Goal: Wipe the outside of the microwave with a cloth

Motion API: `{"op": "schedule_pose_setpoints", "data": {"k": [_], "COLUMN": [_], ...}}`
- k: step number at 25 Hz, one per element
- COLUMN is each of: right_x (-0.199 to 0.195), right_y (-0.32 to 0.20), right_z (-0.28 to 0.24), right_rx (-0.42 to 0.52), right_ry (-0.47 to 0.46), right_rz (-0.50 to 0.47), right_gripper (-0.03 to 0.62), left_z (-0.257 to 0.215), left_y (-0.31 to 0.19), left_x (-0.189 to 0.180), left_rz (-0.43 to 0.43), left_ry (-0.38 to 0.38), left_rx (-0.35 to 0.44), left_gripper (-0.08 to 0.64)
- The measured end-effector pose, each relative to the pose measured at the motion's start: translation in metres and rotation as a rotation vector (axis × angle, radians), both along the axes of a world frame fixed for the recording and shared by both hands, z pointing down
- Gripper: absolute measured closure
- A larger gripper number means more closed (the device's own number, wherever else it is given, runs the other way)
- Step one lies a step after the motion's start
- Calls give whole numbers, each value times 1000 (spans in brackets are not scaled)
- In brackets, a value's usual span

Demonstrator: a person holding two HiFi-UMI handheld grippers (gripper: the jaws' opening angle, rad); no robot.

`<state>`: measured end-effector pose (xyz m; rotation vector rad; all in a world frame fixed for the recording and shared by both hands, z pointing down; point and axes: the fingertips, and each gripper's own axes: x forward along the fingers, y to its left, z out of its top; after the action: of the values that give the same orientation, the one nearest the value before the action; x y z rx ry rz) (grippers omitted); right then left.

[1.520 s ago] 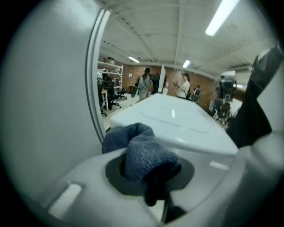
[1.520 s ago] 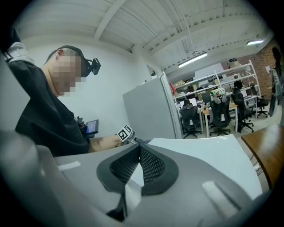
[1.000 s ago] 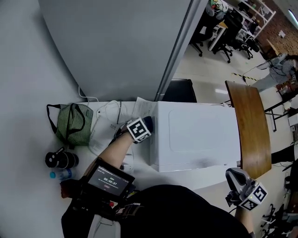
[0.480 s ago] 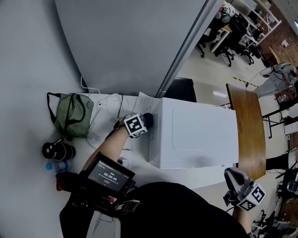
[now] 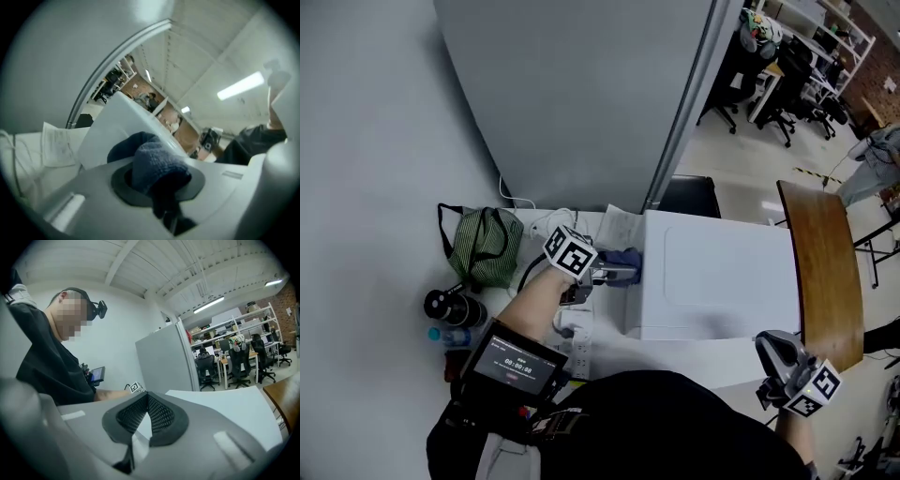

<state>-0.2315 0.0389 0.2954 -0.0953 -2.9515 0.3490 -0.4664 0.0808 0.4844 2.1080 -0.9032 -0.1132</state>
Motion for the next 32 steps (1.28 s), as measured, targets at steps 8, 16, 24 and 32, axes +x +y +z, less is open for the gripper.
{"op": "schedule_pose_setpoints", "data": {"k": [8,16,24,32], "right_x": [28,26,18,11], "right_y": [-3,8,17,14], "right_z": [1,6,4,-6], "right_rx": [15,33,59,51], "right_ry": [60,138,163,45], "right_rz": [70,58,28,-24], "right_gripper": [588,588,588,588], "left_z": [47,127,193,59], "left_y": [-23,-37,-38,9], "left_x": [-27,-40,-41,-28], "left_rz": [-240,-313,-383,-385], "left_ry": [269,186,63,72], "left_rx": [-14,-158,-311,-85], "left_gripper": [503,503,505,503]}}
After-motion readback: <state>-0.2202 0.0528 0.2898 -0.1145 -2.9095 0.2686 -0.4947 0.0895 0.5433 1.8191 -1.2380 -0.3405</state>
